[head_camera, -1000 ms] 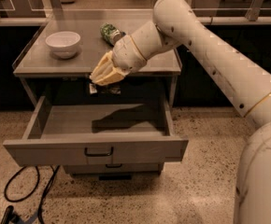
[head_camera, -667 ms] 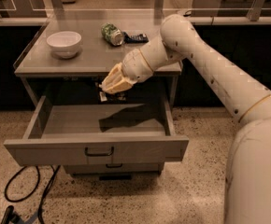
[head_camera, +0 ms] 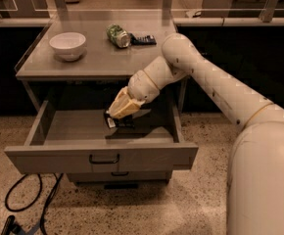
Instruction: Place rxbar chocolate into top drawer
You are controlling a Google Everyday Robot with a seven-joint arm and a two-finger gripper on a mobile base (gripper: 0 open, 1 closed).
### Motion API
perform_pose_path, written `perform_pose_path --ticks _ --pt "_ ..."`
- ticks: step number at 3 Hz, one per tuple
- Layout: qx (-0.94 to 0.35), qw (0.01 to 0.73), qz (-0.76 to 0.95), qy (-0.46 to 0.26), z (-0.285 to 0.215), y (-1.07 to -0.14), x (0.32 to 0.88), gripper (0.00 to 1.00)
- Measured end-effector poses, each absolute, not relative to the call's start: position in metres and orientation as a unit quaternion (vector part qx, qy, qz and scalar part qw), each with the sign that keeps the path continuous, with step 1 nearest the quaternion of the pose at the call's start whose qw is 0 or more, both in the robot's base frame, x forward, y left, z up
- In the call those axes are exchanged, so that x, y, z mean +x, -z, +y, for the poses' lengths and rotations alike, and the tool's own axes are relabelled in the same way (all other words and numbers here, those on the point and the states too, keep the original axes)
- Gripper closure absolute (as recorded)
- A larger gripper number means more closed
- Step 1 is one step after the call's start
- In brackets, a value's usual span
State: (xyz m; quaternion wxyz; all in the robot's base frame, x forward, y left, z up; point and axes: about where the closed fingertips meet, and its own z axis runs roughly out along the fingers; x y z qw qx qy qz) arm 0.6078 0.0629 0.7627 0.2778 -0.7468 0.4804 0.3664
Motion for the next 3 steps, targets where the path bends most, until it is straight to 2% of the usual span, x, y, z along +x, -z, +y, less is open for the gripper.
perform_pose_path --ticks 1,2,3 --pt "-0.751 0.238 0.486 -0.379 0.0538 -0.7372 0.5869 1.0" --pt "-0.751 0.236 0.486 -0.38 0.0547 -0.7357 0.5856 0.81" --pt "-0.751 0.236 0.486 -0.38 0.0547 -0.7356 0.5856 0.58"
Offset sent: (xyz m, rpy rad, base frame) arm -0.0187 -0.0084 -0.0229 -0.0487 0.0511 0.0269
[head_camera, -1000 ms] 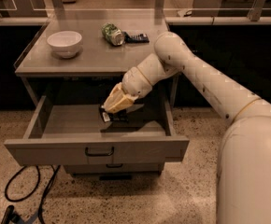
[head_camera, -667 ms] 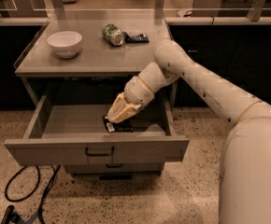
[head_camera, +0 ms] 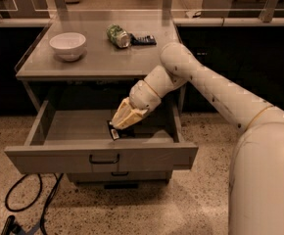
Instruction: Place rxbar chocolate into top drawer
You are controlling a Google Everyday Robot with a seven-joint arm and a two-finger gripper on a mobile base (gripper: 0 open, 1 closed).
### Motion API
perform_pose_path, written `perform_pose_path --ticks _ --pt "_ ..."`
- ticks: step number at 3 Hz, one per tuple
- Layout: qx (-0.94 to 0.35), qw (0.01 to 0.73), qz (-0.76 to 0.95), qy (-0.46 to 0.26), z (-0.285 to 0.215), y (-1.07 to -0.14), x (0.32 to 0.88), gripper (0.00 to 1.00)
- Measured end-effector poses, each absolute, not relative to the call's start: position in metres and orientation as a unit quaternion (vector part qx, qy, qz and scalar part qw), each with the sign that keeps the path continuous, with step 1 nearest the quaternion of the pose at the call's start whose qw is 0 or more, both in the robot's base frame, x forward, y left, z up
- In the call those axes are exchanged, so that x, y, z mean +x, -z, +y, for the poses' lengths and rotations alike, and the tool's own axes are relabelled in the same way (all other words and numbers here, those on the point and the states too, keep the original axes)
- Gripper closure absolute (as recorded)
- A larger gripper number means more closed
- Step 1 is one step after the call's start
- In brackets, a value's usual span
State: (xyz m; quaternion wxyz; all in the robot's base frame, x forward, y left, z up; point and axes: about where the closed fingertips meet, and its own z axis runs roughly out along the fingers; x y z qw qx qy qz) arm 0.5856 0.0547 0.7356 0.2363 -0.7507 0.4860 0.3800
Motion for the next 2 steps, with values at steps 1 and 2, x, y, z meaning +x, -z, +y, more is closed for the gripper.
perform_pose_path --ticks 1,2 --pt "-0.751 0.236 0.486 -0.38 0.0547 -0.7356 0.5856 0.35" --pt "-0.751 0.236 0.486 -0.38 0.0547 -0.7356 0.5856 0.11"
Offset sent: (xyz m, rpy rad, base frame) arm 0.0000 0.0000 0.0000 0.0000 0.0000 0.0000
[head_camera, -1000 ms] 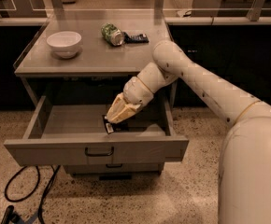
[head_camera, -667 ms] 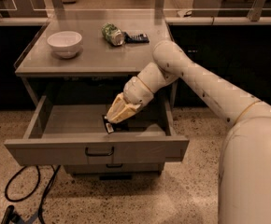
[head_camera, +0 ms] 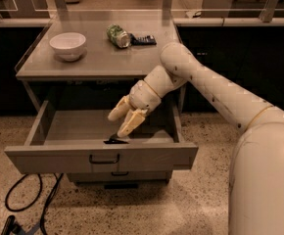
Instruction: Place rxbar chocolate into top drawer
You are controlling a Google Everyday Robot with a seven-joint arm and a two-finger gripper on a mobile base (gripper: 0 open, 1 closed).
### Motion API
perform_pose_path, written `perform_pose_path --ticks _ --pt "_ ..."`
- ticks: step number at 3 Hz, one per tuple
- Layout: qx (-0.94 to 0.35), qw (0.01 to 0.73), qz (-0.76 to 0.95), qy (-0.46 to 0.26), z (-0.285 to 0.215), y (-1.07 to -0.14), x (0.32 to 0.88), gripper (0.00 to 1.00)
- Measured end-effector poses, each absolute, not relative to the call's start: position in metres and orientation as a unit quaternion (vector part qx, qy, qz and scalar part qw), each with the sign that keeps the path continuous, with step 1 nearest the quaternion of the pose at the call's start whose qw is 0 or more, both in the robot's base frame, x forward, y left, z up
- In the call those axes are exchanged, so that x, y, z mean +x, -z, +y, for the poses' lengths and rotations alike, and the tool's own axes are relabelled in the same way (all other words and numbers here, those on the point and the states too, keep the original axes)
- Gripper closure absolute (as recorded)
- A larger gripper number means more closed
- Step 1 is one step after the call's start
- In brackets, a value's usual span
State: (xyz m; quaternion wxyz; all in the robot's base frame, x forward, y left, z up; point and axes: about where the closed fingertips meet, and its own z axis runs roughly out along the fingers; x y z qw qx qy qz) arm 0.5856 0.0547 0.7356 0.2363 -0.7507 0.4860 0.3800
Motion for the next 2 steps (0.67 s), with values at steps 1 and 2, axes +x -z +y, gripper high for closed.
perform_pose_path --ticks 1,2 --pt "-0.751 0.236 0.486 -0.38 0.0547 -0.7356 0.5856 0.0" --pt "-0.751 0.236 0.486 -0.38 0.0548 -0.7356 0.5856 0.0"
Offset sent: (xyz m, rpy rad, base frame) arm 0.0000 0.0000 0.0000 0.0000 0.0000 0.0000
